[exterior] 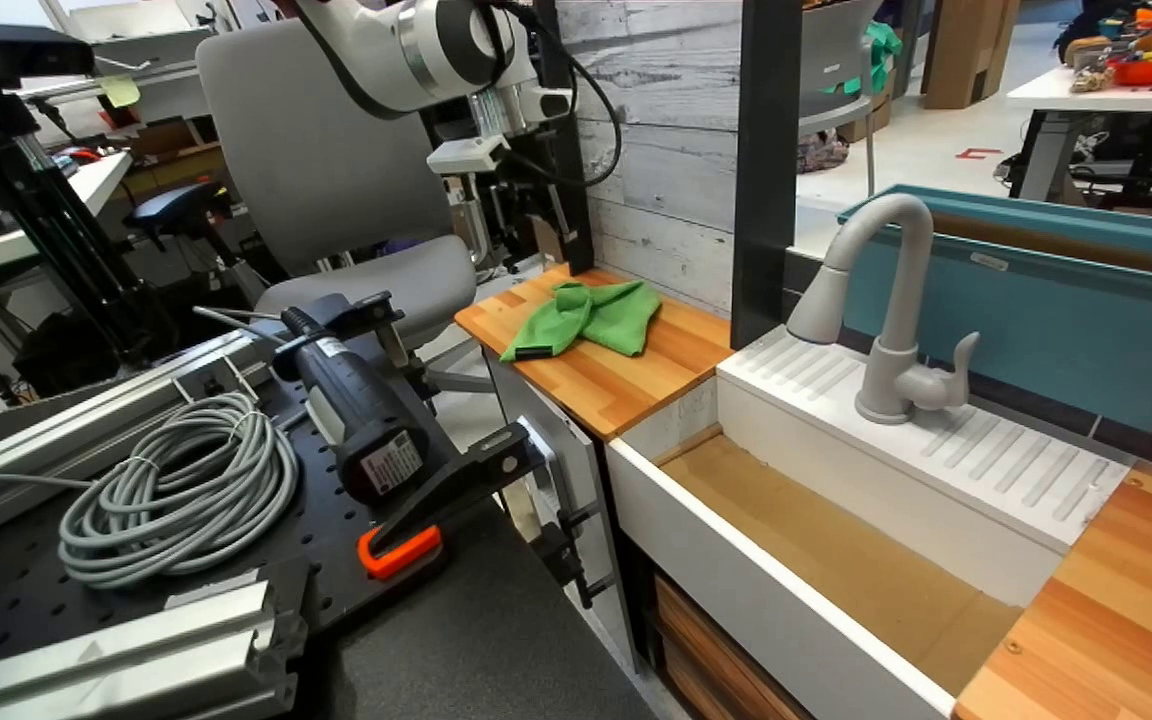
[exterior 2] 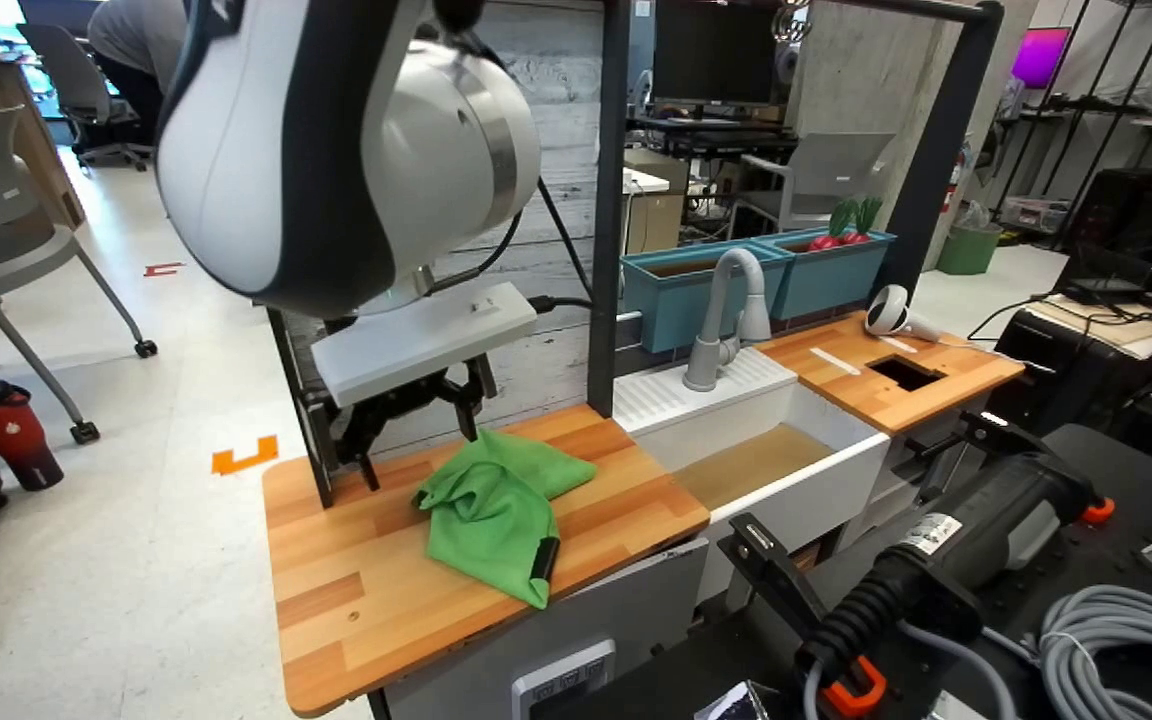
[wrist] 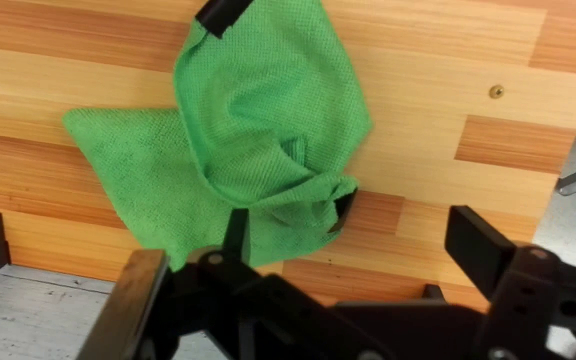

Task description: Move the green towel to the left

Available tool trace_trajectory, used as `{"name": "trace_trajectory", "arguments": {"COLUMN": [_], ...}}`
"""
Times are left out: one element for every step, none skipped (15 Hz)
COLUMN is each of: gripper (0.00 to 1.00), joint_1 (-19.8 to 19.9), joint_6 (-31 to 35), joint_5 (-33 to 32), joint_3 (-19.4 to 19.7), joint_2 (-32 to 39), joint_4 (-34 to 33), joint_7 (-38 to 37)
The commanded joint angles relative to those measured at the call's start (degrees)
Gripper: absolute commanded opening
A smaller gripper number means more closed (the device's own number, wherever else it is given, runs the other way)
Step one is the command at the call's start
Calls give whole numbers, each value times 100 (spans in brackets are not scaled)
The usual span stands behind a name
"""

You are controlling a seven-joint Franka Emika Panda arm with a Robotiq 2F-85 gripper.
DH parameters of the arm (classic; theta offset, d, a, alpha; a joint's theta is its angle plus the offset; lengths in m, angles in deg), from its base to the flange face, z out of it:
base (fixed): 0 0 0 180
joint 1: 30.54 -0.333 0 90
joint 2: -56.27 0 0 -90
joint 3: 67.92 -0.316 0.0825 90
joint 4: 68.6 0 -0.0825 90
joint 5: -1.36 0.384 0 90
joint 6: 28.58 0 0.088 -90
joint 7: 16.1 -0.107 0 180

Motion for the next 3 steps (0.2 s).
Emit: {"name": "trace_trajectory", "arguments": {"gripper": [100, 100, 100], "joint_1": [17, 29, 39], "joint_6": [-34, -71, -93], "joint_5": [-25, -38, -48], "joint_3": [-31, -43, -52], "joint_2": [-209, -440, -617], "joint_4": [206, 443, 627], "joint_7": [-17, -24, -30]}}
